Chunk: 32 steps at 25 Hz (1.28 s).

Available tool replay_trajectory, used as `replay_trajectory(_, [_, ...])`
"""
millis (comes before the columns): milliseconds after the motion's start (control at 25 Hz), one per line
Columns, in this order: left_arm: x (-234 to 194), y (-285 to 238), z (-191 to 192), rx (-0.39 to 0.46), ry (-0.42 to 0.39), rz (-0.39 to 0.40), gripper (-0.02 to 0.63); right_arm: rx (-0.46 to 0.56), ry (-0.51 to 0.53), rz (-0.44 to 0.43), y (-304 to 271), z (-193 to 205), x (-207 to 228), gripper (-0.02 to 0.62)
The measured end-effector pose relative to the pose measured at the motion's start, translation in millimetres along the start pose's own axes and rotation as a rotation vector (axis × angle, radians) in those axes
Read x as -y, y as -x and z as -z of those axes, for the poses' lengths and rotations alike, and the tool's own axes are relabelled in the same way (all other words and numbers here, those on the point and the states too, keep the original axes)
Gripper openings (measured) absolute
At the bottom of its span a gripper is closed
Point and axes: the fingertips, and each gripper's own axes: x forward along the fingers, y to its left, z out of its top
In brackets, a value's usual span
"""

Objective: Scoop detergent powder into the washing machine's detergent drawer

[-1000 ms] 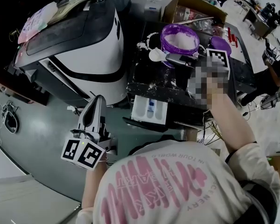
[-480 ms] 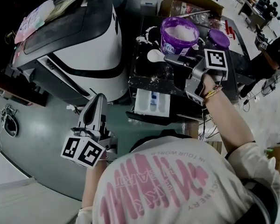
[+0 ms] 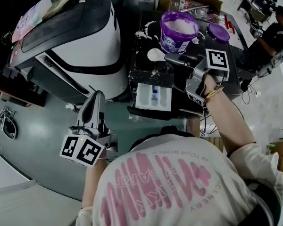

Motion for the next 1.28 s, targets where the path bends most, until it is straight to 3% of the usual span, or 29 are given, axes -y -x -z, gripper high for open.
replay_trajectory(200, [2.1,3.5,2.0,0.014,0.006,0.006,0.003,0.005,-0.020,0.003,4.0,8.6,6.6,0.006])
replay_trajectory(600, [0.6,8.3,18.8,-0.054,0.003,0.003,0.003,0.021,-0.076,0.010,15.7,29.1,22.7,0.006])
replay_trajectory(920, [-0.5,2.4,32.4,-0.076,0.047,0.022,0.003,0.068,-0.146,0.029,33.1,36.7,44.8,0.006])
replay_trajectory(1280, [5.1,-0.7,47.3,-0.099,0.061,0.053,0.003,0.094,-0.143,0.053,42.6,43.3,56.6,0.006])
